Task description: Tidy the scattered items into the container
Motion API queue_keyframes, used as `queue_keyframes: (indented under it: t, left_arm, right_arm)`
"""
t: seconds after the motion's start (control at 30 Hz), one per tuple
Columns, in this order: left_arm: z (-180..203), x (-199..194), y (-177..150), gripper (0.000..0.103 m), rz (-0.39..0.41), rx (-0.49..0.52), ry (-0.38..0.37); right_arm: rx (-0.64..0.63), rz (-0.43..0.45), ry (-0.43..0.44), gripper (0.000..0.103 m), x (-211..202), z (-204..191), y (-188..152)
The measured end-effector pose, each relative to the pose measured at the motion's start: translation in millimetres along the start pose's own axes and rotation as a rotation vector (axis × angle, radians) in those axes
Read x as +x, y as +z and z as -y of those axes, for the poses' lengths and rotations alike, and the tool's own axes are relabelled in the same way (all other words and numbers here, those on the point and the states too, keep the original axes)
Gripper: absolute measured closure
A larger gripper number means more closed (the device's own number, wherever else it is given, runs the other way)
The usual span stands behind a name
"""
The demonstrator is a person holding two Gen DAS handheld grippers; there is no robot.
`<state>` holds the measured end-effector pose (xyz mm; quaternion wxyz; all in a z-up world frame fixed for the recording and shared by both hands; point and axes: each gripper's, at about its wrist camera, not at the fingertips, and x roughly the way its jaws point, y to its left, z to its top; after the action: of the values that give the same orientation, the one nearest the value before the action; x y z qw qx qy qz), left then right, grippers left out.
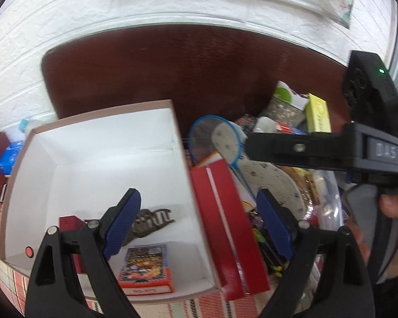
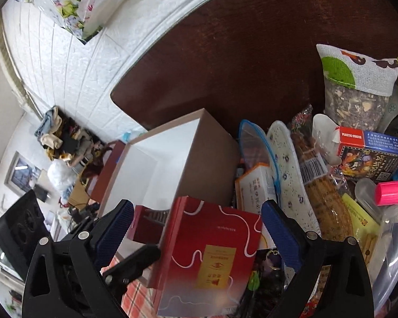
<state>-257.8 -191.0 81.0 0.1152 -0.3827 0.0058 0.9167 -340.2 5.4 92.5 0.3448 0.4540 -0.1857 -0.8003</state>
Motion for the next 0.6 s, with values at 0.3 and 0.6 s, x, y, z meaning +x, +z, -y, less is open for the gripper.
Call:
queue_keyframes:
  t: [0.3,0.6]
  left_arm:
    - [13.2,7.8,-7.9,0.014,-0.068,0.091,0.0]
    - [15.2,9.4,-11.6,0.014,-0.106,0.114,-0.016]
  right_arm:
    - [-0.114,-0.131,-0.11,0.005,34.8,-12.3,-10.3]
    - [-0.194,-0.137,-0.255,0.0,29.4,-15.9,-15.6]
